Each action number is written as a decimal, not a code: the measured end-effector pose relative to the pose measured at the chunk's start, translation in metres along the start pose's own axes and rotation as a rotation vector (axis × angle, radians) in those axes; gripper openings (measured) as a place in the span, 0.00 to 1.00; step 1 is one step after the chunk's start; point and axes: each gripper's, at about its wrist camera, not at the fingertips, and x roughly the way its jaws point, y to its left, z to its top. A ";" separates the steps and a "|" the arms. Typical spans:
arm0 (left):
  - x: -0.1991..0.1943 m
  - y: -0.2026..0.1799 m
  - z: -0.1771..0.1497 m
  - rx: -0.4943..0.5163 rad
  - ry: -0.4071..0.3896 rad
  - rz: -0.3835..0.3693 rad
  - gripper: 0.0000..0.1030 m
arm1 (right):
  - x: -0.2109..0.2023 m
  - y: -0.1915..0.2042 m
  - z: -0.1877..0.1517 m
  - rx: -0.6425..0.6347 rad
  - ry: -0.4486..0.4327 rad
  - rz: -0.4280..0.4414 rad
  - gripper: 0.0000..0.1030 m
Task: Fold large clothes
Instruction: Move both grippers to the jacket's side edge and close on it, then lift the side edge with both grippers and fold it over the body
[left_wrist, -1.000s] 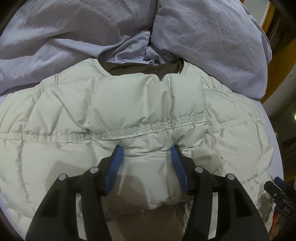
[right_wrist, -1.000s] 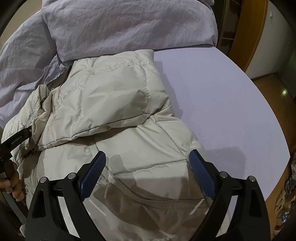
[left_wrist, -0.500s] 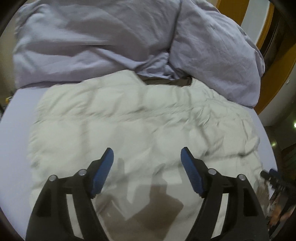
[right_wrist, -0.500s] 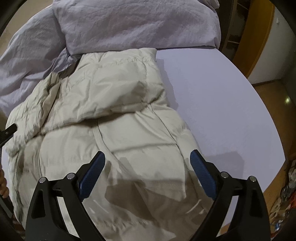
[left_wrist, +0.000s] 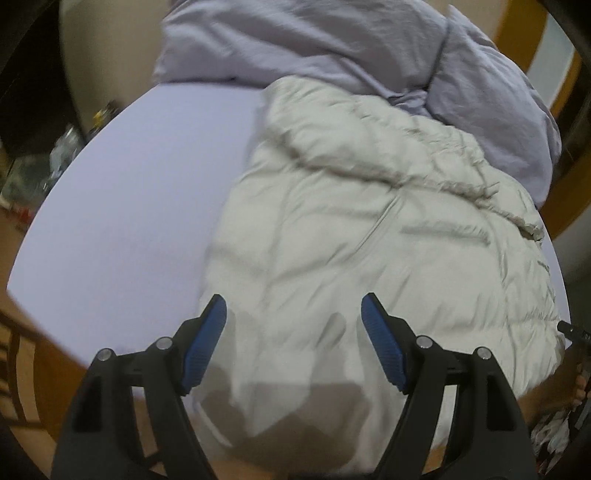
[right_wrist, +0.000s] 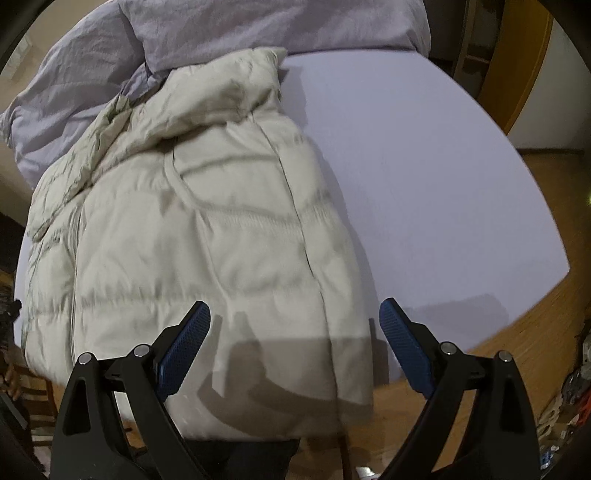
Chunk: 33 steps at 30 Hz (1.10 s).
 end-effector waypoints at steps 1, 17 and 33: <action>-0.002 0.006 -0.006 -0.011 0.003 0.003 0.73 | 0.001 -0.001 -0.003 -0.001 0.005 0.007 0.92; 0.004 0.042 -0.049 -0.162 0.036 -0.064 0.64 | 0.010 -0.012 -0.025 0.045 0.025 0.123 0.75; -0.022 0.028 -0.039 -0.174 -0.038 -0.112 0.14 | -0.019 -0.001 -0.020 0.018 -0.085 0.181 0.13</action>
